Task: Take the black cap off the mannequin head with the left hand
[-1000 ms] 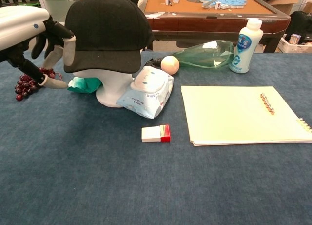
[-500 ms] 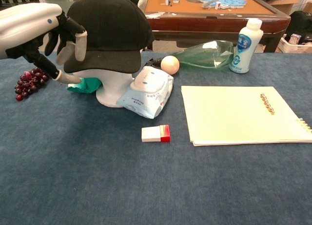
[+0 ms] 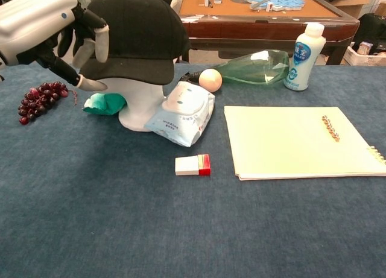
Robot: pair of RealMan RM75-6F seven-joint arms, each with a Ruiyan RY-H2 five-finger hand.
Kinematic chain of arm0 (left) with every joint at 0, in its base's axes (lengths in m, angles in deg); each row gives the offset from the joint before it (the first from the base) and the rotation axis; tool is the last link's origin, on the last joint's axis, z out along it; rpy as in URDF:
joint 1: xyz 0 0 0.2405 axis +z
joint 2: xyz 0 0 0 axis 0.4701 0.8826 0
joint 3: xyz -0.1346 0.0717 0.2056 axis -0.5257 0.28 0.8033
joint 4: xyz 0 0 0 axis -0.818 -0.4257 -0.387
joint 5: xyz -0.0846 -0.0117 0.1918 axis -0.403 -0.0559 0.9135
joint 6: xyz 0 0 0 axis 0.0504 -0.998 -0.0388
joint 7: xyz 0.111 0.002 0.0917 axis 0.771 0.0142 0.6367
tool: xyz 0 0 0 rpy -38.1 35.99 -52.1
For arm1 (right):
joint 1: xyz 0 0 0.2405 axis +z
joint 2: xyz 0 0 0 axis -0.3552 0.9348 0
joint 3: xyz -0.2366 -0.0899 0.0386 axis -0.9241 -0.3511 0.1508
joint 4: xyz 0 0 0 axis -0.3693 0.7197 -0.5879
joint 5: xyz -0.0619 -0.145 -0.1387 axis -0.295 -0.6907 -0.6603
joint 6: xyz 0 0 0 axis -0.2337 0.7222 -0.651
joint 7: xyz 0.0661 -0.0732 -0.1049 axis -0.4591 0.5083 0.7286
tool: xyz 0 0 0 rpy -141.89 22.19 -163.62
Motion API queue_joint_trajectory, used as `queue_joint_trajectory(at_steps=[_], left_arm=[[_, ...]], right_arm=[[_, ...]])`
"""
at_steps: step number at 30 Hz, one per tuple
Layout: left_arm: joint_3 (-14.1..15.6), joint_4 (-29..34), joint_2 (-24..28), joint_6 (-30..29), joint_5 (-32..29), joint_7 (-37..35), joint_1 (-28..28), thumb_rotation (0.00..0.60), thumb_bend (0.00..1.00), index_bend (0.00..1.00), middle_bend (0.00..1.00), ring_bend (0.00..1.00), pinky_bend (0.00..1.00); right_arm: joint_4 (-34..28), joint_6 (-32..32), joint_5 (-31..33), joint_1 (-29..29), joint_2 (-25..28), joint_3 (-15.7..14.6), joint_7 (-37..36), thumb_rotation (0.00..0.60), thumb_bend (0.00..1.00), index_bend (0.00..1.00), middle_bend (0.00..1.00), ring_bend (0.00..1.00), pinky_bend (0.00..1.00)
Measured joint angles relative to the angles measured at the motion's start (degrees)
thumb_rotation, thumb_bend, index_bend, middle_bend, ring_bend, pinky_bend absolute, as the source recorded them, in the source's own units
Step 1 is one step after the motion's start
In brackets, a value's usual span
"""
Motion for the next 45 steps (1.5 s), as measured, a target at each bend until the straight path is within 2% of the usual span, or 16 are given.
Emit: queue_joint_trajectory(at_steps=[6,11,18,26,36,45], left_arm=[[0.8,-3.9,-1.2,-4.0,3.5,-2.8,0.2,0.600,0.00,0.53,0.78,0.62,0.67],[1.9,-4.2,-1.4,-5.5,4.7,-2.9,0.7,0.600,0.01,0.53,0.79,0.63,0.67],[2.3,-4.3,-1.1,-6.3,5.2,-2.8,0.9,0.600,0.21,0.53,0.80,0.63,0.68],[2.7,-4.8,-1.0,-6.6,5.3,-2.7,1.0,0.600,0.34,0.53,0.79,0.63,0.68],[2.9,-5.0,-0.3,-6.1,5.3,-2.5,0.6,0.600,0.57,0.56,0.75,0.61,0.68],[1.3,-3.7,1.0,-6.9,5.4,-2.1,0.1,0.600,0.60,0.61,0.76,0.63,0.70]], right_arm=[[0.0,-0.2,0.0,0.1,-0.1,0.0,0.3,0.600,0.00,0.11,0.08,0.02,0.19],[0.0,-0.5,0.1,0.2,-0.1,0.0,0.7,0.600,0.00,0.11,0.08,0.02,0.19],[-0.1,-0.6,0.1,0.2,-0.1,0.0,0.8,0.600,0.00,0.11,0.08,0.02,0.19],[0.0,-0.7,0.2,0.3,-0.1,0.0,0.7,0.600,0.00,0.11,0.08,0.02,0.19],[0.0,-0.9,0.3,0.3,0.0,0.0,0.7,0.600,0.00,0.11,0.09,0.02,0.19],[0.0,-1.3,0.4,0.5,-0.1,0.0,1.1,0.600,0.00,0.11,0.09,0.02,0.19]])
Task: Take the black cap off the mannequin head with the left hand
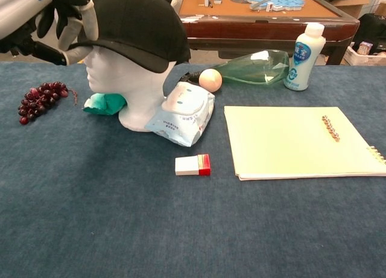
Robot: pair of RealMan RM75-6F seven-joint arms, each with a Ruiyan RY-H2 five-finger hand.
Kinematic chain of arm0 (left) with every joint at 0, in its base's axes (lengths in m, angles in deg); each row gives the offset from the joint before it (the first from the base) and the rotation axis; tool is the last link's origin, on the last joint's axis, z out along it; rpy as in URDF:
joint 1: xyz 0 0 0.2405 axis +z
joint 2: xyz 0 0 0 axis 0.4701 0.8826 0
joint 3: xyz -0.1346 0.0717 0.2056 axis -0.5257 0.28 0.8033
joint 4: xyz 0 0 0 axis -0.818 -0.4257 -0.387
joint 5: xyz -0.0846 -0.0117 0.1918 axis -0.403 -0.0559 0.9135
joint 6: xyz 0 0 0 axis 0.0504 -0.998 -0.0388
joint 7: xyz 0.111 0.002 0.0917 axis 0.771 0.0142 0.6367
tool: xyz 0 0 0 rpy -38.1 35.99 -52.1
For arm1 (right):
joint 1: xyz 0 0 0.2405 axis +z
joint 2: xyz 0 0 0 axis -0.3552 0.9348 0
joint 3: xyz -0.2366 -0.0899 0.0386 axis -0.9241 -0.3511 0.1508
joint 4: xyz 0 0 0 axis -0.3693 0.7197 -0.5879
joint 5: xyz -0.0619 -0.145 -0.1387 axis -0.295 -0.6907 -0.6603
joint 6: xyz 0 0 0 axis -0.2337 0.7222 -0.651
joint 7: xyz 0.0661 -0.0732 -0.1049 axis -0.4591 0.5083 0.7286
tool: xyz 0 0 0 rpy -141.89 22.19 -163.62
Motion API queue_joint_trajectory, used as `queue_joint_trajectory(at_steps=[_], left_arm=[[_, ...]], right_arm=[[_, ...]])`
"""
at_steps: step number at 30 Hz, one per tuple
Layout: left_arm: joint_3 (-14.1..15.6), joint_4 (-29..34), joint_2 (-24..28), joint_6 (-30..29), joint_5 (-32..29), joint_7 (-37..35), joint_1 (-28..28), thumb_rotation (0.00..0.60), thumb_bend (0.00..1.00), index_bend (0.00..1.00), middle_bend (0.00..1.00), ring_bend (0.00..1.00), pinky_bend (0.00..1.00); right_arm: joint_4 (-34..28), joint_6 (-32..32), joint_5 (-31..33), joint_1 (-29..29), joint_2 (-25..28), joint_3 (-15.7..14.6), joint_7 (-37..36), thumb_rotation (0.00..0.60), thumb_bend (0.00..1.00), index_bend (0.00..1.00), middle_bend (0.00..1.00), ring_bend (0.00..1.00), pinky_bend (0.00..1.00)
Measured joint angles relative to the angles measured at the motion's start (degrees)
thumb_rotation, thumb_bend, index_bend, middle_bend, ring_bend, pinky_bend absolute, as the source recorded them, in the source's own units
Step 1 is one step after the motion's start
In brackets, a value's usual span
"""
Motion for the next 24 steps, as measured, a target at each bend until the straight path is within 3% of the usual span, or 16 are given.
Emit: queue_joint_trajectory(at_steps=[24], left_arm=[[-7.1,8.4,4.0,2.4,-6.6,6.5,-3.5,0.600,0.60,0.62,0.77,0.64,0.71]], right_arm=[[-0.1,-1.7,0.7,0.6,-0.1,0.0,0.9,0.600,0.00,0.11,0.09,0.02,0.19]])
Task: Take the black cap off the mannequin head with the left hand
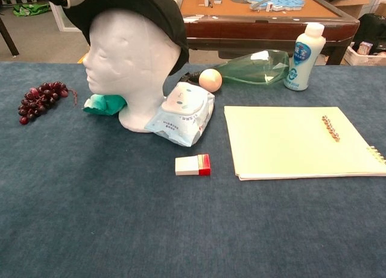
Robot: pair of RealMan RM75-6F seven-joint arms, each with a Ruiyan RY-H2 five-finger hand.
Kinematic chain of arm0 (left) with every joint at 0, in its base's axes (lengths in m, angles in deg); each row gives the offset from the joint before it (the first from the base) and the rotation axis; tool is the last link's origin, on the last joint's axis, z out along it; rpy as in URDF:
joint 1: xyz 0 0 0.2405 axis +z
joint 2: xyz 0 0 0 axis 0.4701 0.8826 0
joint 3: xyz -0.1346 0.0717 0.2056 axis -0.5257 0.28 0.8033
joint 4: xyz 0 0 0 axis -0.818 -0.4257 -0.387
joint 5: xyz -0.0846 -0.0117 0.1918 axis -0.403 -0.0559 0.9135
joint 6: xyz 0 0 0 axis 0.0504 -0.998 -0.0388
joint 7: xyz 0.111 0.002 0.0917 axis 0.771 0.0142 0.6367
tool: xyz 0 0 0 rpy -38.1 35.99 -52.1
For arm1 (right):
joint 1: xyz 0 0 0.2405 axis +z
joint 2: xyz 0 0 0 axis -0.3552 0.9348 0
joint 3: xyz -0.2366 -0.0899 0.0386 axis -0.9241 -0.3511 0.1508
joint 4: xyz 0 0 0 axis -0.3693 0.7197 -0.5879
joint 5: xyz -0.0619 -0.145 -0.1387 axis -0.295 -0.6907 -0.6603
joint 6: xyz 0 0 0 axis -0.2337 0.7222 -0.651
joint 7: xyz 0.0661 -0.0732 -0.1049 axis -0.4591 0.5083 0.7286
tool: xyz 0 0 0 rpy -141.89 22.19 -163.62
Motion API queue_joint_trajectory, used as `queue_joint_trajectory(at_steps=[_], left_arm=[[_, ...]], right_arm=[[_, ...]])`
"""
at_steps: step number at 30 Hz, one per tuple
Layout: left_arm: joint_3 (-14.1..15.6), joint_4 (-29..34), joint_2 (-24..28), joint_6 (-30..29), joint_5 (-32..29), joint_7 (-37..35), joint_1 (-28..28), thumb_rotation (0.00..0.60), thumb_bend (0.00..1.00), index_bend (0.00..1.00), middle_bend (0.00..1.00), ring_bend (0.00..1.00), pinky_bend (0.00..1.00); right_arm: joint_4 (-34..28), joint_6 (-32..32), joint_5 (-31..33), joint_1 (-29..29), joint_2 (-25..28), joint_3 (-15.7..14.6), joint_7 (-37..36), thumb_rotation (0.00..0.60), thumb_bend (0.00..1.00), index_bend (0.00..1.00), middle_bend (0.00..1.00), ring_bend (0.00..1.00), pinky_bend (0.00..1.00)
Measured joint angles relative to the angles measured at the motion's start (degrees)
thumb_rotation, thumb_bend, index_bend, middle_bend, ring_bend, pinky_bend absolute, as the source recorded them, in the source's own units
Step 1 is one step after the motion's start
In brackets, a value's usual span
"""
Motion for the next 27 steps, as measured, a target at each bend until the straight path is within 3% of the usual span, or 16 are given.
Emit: queue_joint_trajectory(at_steps=[27], left_arm=[[-7.5,-2.8,1.0,3.0,-11.6,3.6,-5.8,0.600,0.60,0.62,0.78,0.65,0.71]], right_arm=[[0.0,-1.4,0.8,0.6,-0.2,0.1,0.8,0.600,0.00,0.11,0.09,0.02,0.19]])
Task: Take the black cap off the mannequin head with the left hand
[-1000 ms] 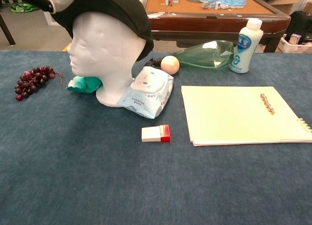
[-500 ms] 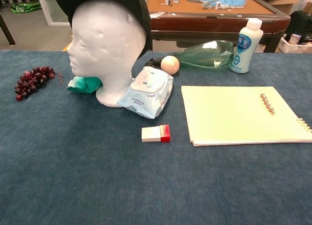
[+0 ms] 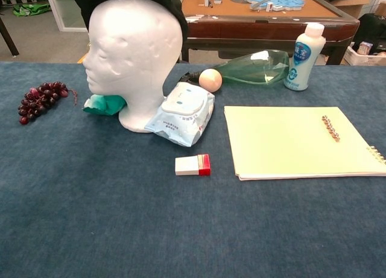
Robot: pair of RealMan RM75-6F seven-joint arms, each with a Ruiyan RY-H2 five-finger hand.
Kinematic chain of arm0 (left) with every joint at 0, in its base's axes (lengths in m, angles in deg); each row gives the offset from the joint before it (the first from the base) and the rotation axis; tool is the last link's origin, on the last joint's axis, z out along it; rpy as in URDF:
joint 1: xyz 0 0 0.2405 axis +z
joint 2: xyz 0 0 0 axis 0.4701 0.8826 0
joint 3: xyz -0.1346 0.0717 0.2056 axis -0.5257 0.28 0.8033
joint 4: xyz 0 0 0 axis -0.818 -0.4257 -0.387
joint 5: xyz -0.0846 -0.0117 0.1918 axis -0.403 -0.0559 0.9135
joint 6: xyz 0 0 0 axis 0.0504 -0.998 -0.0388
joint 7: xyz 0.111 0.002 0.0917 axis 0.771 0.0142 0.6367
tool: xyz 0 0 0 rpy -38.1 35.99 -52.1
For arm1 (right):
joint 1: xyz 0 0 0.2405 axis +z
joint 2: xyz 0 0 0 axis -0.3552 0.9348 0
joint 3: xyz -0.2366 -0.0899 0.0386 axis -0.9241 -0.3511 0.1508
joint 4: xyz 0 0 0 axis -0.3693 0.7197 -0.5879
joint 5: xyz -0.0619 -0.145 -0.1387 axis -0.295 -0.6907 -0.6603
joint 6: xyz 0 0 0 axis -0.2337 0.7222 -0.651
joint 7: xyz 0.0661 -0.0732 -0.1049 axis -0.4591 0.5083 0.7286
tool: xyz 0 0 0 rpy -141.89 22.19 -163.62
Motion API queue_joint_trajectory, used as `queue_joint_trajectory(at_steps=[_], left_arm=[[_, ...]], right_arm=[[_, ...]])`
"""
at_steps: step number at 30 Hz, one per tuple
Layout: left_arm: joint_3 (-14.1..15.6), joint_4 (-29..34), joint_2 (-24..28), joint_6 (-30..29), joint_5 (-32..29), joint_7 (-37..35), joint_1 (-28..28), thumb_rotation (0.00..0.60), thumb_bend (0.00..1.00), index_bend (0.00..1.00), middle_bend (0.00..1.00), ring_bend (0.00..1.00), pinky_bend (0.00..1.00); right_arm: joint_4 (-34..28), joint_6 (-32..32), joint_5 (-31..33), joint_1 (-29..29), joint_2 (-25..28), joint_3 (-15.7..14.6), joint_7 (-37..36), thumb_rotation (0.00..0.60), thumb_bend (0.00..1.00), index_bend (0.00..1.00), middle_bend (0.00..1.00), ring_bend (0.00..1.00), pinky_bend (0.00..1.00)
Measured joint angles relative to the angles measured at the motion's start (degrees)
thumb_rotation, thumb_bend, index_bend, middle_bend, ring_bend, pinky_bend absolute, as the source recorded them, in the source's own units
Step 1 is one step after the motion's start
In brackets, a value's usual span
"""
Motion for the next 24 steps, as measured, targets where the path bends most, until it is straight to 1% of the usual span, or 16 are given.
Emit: queue_joint_trajectory(at_steps=[4,14,24], left_arm=[[-0.3,-1.2,-0.2,-1.2,-0.7,-0.4,-0.1,0.600,0.60,0.62,0.78,0.65,0.71],[-0.8,-1.7,1.0,-4.1,-0.6,-1.4,0.3,0.600,0.60,0.62,0.78,0.65,0.72],[-0.4,-4.6,3.6,-8.4,0.2,-0.8,2.9,0.600,0.60,0.62,0.78,0.65,0.72]], right_arm=[[0.0,-0.2,0.2,0.1,0.0,0.0,0.0,0.600,0.00,0.11,0.09,0.02,0.19],[-0.1,-0.3,0.2,0.1,-0.1,0.0,0.3,0.600,0.00,0.11,0.09,0.02,0.19],[-0.1,-0.3,0.2,0.1,-0.1,0.0,0.3,0.600,0.00,0.11,0.09,0.02,0.19]])
